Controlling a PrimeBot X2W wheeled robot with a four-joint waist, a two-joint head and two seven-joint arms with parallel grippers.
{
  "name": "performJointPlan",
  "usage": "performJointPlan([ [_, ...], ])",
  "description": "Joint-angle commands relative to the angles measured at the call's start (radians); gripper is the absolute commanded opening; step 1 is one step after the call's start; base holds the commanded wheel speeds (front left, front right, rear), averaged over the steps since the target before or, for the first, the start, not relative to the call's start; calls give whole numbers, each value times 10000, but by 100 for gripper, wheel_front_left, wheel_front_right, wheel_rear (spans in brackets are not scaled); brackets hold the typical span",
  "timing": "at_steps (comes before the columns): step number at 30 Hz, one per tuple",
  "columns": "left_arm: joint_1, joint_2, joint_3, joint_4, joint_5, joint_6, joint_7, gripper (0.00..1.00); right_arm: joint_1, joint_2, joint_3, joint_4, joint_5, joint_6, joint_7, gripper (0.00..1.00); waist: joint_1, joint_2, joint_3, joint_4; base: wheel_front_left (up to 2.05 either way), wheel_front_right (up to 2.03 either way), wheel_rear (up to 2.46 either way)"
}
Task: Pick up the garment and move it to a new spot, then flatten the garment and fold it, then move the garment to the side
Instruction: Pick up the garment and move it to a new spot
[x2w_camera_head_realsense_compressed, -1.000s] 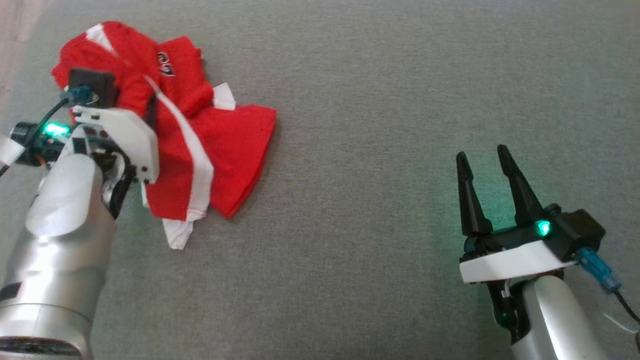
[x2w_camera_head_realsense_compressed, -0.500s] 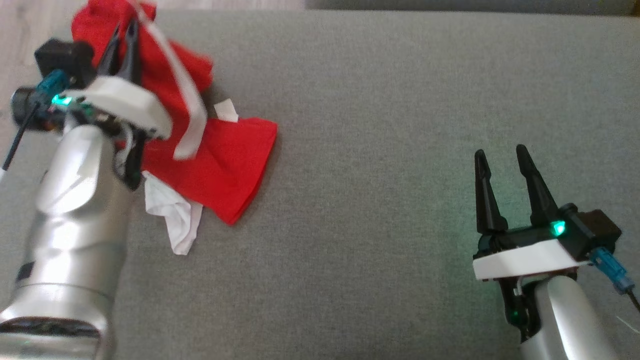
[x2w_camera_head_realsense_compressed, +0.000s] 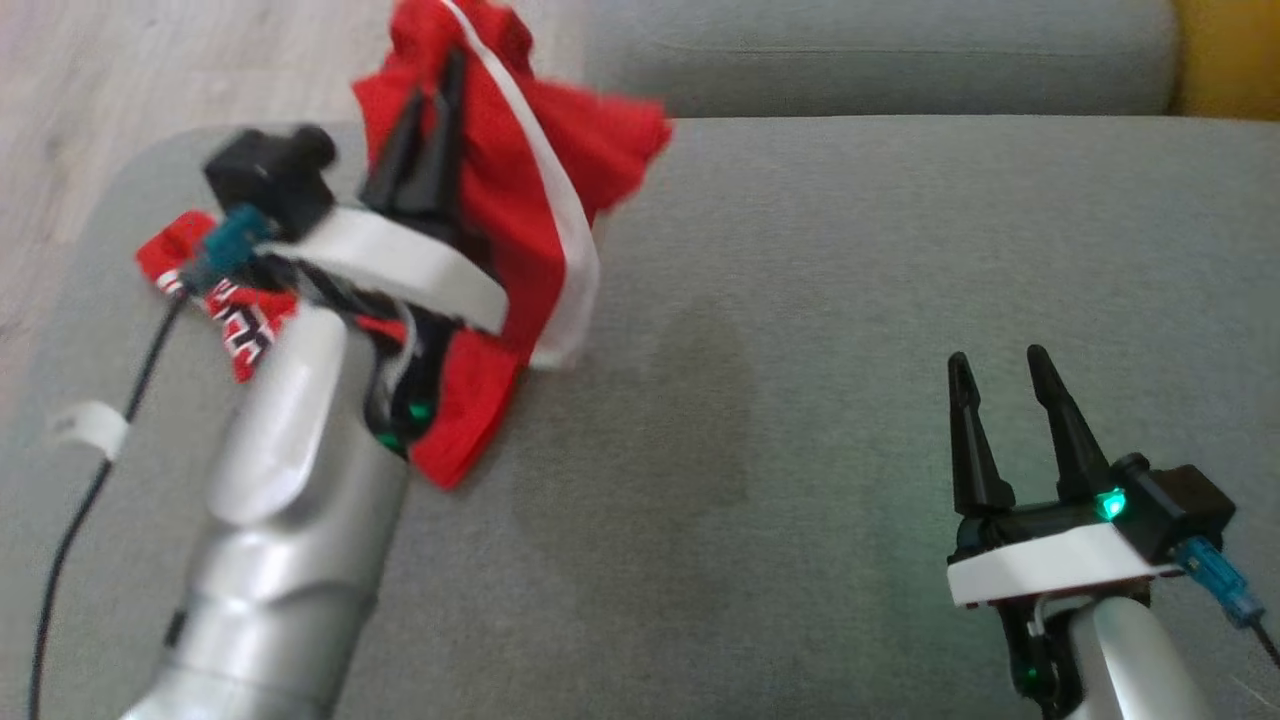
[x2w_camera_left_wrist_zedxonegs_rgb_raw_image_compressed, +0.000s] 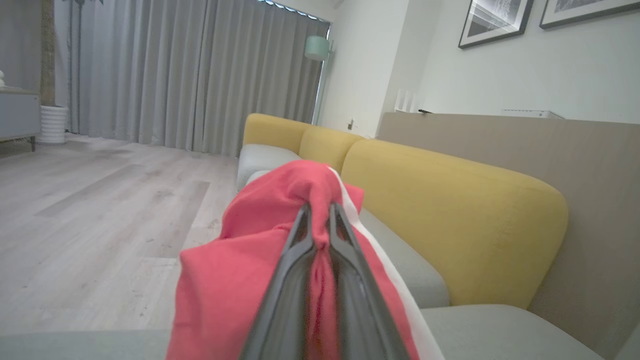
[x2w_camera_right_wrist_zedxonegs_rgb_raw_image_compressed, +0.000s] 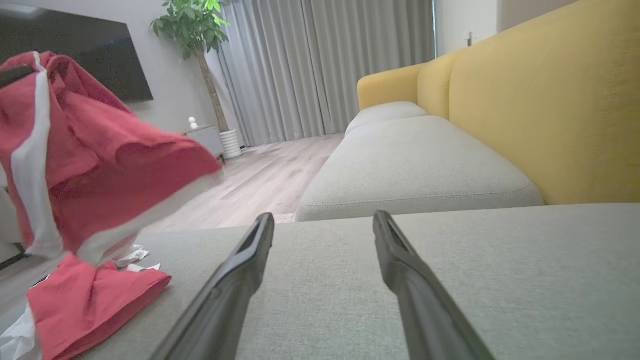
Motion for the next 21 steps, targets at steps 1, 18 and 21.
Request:
performJointPlan([
  [1,-372,174,248,-458,-31,16,17,0,-165,-49,211,-380,46,-7,-107,100,2,0,-35,-260,0,0,0],
  [18,247,-225,-1520,-1746,-1124,1595,-369,0,-805,-49,436,-1110,676,-7,-107,100,2,0,979,-3965,0,0,0],
  [21,-256,-228,-1956,-1435,-1632,1948,-1007,0,-805,-49,446,-1231,742,-7,-107,100,2,0,1113,-4301,0,0,0],
])
